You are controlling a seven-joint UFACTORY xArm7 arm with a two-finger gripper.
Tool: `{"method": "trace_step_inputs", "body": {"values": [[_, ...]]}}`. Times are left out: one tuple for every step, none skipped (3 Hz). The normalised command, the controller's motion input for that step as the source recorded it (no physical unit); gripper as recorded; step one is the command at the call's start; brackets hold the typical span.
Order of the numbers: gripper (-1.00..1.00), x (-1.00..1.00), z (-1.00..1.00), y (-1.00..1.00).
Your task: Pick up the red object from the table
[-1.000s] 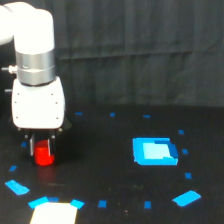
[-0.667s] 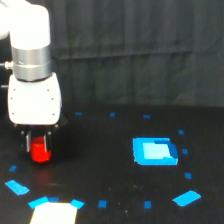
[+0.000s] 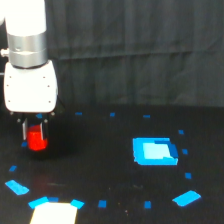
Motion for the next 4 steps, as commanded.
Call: {"method": "trace_step_inputs", "body": {"values": [[-1.0, 0.75, 0.99, 0.05], [-1.0, 0.67, 1.0, 0.16], [-1.0, 0.48, 0.88, 0.05], [-1.0, 0.7, 1.0, 0.16]]}}
